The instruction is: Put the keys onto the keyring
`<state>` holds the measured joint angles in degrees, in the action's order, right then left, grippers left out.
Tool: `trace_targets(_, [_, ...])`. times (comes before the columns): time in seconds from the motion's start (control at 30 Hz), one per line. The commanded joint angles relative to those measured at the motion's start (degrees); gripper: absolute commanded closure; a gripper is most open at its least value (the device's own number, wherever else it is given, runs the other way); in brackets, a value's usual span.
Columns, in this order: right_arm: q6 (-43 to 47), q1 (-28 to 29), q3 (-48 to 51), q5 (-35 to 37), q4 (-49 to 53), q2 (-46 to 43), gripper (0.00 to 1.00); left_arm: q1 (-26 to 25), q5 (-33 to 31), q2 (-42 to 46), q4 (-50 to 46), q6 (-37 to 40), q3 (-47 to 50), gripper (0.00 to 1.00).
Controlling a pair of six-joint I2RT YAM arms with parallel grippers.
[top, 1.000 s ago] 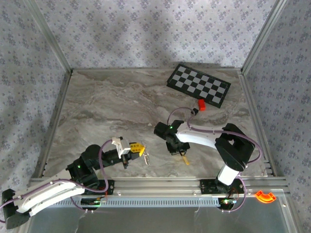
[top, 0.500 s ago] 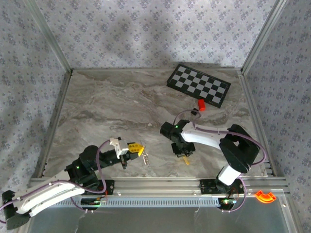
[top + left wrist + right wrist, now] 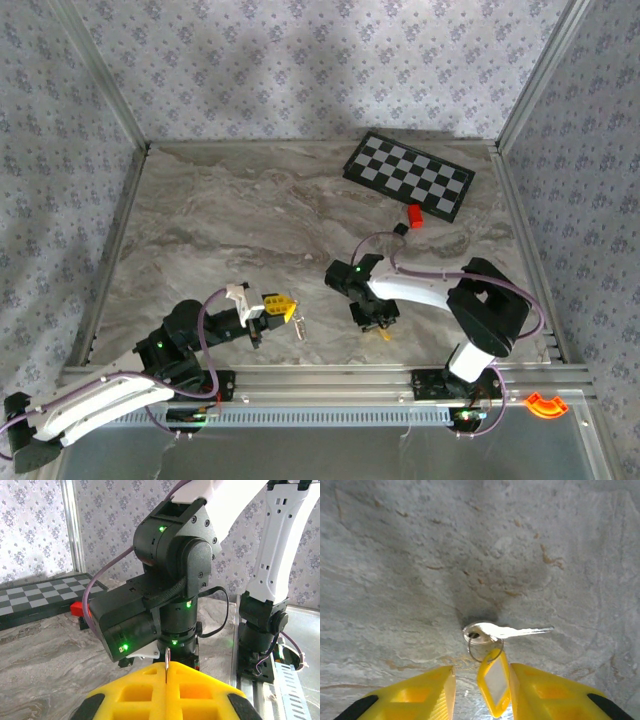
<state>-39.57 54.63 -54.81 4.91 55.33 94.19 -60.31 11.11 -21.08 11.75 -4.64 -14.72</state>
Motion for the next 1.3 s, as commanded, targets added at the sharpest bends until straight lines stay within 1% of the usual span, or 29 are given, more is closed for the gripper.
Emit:
trace_targets(0.0, [-1.0,0.6,-1.1,3.2,4.3,1.2,0.65,0.4,0.8,0.7,2.3,-1.1,0.0,1.00])
trace_targets(0.17, [-1.4,1.0,-0.9,3.3,5.1,2.1,0.67,0.4,0.9,1.1,2.2,-1.1,0.1,1.00])
trace_targets(0.4, [-0.2,0.8,-0.7,2.2,3.4,2.0,0.82,0.4,0.8,1.4,2.0,-1.1,0.1,1.00])
trace_targets(0.6, [0.8,0.8,-1.2,2.3,2.6,2.1,0.92,0.4,0.6,2.0,1.5,-1.0,0.0,1.00])
trace_targets(0.7, [2.2,1.2,-1.8,2.5,0.6,0.9,0.95,0.4,0.4,1.9,1.5,-1.0,0.1,1.00])
trace_targets(0.9, [3.0,1.6,-2.0,-2.5,-5.1,-3.2,0.99,0.4,0.3,1.9,1.7,-0.9,0.3,1.00])
trace_targets(1.0, [6.0,1.4,-1.7,-6.4,-7.3,-4.9,0.99,0.4,0.1,2.0,1.7,-1.0,0.3,1.00])
trace_targets(1.13, [7.1,0.2,0.4,-10.1,-10.8,-6.6,1.00,0.4,-0.1,2.1,1.6,-0.8,0.3,1.00])
trace_targets(1.27, [8.8,-2.2,2.2,-11.2,-11.4,-6.7,1.00,0.4,-0.3,2.0,1.6,-0.8,0.4,1.00])
